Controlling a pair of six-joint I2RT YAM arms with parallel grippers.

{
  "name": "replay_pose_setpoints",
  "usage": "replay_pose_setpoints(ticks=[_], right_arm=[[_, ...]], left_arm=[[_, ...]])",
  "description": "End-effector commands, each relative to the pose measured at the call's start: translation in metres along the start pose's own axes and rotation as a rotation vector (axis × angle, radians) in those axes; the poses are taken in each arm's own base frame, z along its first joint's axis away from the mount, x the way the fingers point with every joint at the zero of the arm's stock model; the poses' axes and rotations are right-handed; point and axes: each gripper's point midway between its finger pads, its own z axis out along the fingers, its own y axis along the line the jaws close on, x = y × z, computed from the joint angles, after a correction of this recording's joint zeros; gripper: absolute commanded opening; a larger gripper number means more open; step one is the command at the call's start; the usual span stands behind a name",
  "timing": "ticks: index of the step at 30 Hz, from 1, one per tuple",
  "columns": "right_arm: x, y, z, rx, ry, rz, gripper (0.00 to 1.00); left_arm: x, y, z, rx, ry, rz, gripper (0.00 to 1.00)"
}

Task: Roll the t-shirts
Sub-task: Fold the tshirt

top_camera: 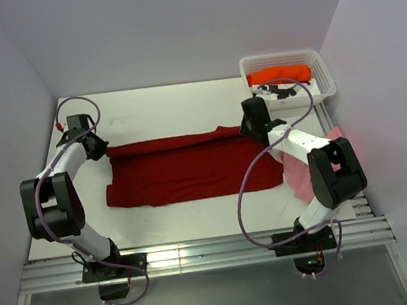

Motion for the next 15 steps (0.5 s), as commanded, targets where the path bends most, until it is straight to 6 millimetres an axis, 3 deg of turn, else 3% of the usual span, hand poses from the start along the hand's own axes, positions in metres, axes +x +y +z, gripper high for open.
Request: replay_pose_setpoints(ticks=[1, 12, 14, 15], right_arm=[[-0.014, -0.004, -0.014, 0.037, -0.084, 0.039, 0.00], [0.026, -0.012, -0.016, 0.065, -0.034, 0.021, 0.00], [0.032, -0.015, -0.014, 0.090, -0.016, 0.015, 0.06], [0.036, -0.015, -0.013, 0.097, -0.005, 0.009, 0.14]], left_arm=[[-0.011, -0.002, -0.007, 0.014, -0.060, -0.024, 0.00], [-0.001, 0.014, -0.011, -0.018, -0.069, -0.046, 0.00], [0.004, 0.018, -0.009, -0.026, -0.060, -0.051, 0.00], [0.007, 0.019, -0.009, -0.025, -0.055, -0.051, 0.00]])
